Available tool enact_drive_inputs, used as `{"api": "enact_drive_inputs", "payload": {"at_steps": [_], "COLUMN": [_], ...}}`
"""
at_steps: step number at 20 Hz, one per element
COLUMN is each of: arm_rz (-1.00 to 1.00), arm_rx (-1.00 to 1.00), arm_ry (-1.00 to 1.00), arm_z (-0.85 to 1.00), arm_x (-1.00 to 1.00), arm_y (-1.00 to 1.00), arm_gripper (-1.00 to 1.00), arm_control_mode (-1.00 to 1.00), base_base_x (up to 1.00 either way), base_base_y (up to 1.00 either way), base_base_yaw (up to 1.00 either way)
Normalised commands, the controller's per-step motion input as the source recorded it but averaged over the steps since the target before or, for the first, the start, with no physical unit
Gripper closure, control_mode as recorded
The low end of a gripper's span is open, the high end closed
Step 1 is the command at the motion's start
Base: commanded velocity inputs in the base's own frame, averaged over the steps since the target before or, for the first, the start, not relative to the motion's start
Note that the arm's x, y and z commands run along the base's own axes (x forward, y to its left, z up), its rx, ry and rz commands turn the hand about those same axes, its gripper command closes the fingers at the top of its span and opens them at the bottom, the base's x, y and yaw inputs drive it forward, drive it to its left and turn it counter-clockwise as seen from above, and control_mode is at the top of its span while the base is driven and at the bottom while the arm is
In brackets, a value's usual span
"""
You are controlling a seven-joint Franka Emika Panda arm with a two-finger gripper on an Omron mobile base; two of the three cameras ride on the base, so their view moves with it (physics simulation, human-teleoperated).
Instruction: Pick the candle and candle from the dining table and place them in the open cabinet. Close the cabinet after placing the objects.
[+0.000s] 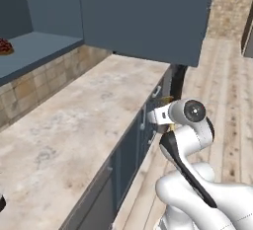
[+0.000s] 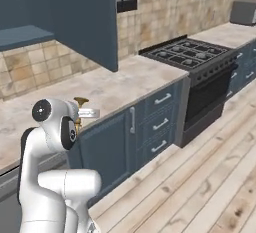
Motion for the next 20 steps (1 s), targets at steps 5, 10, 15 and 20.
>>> {"api": "enact_drive_inputs", "payload": {"at_steps": [5, 10, 15, 20], "arm_rz": [0.00, 0.00, 0.00, 0.00], "arm_rx": [0.00, 0.00, 0.00, 0.00], "arm_ry": [0.00, 0.00, 0.00, 0.00], "arm_z": [0.00, 0.00, 0.00, 0.00], "arm_x": [0.00, 0.00, 0.00, 0.00], "arm_y": [0.00, 0.00, 0.00, 0.00], "arm_gripper": [1.00, 1.00, 1.00, 1.00], "arm_control_mode": [1.00, 1.00, 1.00, 1.00], "base_base_x": [-0.02, -0.02, 0.00, 0.00], "base_base_y": [0.08, 0.02, -0.01, -0.26], "base_base_yaw": [0.40, 0.40, 0.37, 0.28]}}
